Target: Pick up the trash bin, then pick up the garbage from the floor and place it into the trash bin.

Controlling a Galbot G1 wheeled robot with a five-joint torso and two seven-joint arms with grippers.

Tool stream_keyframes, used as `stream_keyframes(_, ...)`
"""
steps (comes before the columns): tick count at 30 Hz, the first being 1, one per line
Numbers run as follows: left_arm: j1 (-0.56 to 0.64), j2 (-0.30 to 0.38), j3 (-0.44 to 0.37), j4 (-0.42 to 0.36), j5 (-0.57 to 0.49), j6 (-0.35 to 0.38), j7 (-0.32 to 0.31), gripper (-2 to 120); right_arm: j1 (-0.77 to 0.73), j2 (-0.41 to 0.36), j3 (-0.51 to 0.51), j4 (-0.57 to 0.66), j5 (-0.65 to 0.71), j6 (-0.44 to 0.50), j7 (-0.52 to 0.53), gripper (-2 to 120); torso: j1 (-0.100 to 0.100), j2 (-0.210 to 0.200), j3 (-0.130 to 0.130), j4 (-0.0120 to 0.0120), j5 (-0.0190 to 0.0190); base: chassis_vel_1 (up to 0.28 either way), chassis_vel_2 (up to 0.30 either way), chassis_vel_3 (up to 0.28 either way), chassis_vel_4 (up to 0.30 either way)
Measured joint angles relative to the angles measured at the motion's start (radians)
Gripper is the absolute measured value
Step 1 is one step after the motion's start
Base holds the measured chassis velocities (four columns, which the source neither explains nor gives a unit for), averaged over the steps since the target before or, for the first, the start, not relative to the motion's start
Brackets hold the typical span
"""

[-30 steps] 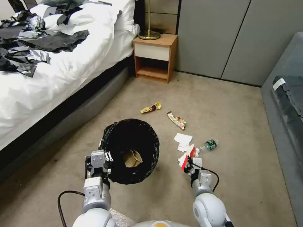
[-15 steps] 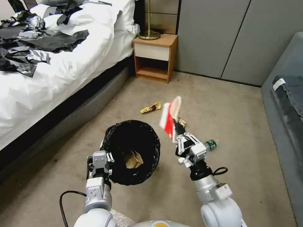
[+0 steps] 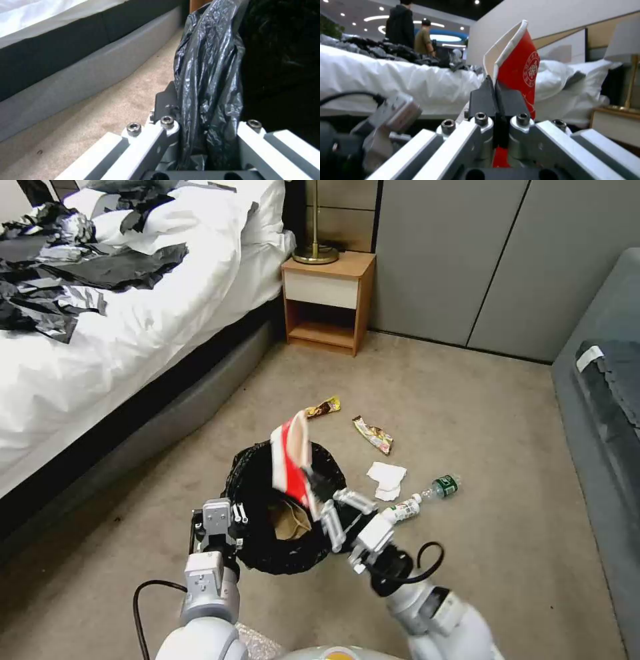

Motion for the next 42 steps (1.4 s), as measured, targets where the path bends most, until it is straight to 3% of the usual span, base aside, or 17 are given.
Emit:
stream_keyframes(20, -0.011, 0.02, -0.005, -0.026, -0.017, 0.005, 0.003, 1, -0.049, -0.011, 0.055, -0.105, 0.008, 0.014, 0.022, 0, 0.0, 0.0, 0.0, 0.0, 0.0, 0.0, 0.0, 0.0, 0.0)
stream_keyframes(37, -0.005, 0.008, -0.002, -0.04, -0.029, 0.015, 0.003, 1, -0.036, 0.0, 0.06, -0.103, -0.011, 0.004, 0.058, 61, 0.0, 0.0, 0.0, 0.0, 0.0, 0.0, 0.0, 0.0, 0.0)
stream_keyframes(40, 0.003, 0.006, 0.004, -0.045, -0.035, 0.018, 0.003, 1, -0.021, 0.01, 0.052, -0.105, -0.015, -0.009, 0.062, 76, 0.0, 0.0, 0.0, -0.0001, 0.0, 0.0, 0.0, 0.0, 0.0)
stream_keyframes(42, 0.005, 0.005, 0.005, -0.046, -0.035, 0.018, 0.003, 1, -0.015, 0.013, 0.05, -0.105, -0.016, -0.012, 0.063, 80, 0.0, 0.0, 0.0, 0.0, -0.0001, 0.0, 0.0, 0.0, 0.0)
